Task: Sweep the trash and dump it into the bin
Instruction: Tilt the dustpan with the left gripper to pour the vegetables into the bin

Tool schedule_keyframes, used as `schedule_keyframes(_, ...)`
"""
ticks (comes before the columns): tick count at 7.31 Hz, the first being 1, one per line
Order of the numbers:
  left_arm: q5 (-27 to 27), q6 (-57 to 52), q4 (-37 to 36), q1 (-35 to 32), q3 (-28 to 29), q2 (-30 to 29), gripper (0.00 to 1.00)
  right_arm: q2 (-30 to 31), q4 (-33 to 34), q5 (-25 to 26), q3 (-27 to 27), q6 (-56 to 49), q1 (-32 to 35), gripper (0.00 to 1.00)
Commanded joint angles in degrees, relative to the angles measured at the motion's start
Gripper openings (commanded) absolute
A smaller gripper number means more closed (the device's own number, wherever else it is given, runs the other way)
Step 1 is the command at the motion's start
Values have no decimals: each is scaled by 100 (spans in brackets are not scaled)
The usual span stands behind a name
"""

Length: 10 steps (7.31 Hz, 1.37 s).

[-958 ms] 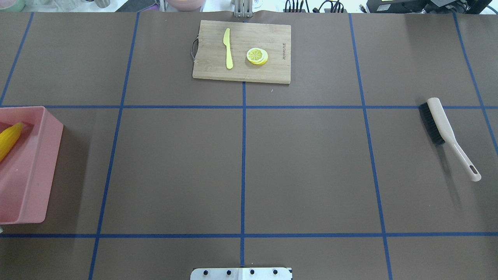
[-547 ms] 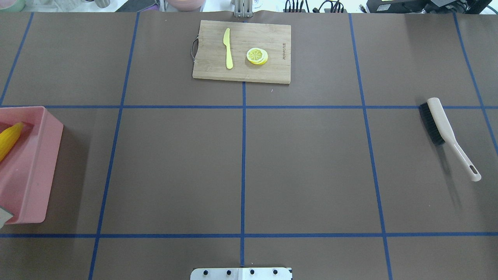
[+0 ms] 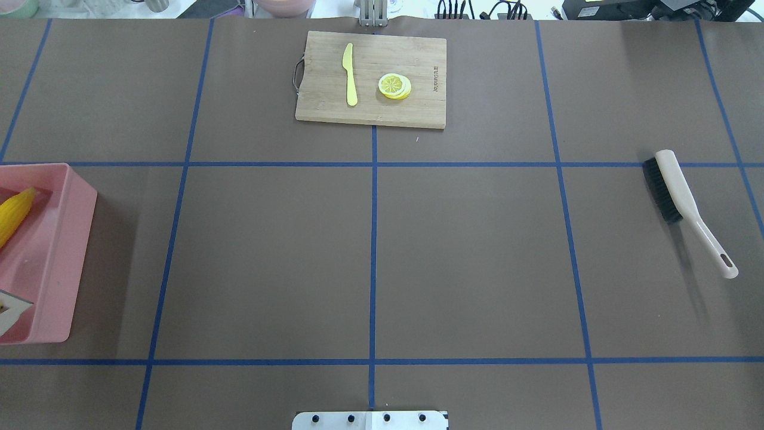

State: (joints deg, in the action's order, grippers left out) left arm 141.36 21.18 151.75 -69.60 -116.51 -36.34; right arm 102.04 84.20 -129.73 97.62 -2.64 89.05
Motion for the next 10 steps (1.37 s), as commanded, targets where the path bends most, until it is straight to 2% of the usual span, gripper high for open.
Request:
schedule_keyframes(1,5,0,-940,-45,-387,-40,0,9,0,-9,-6,0,-2,100)
schedule_keyframes(3,31,0,-2144,-71,-1037,-40,0,17,9,-9,-6,0,-2,100)
schedule_keyframes(5,119,-9,-2947,-80,-1408,-40,0,26,9,-18,-111,0,-2,100)
schedule_keyframes(8,514,-9,-4387,-71,-2014,-58,0,17,0,-18,-156,9,-2,100)
schedule_keyframes(10,646,-105,-5090,-80,-2033,-58,0,17,0,-18,-156,9,-2,100)
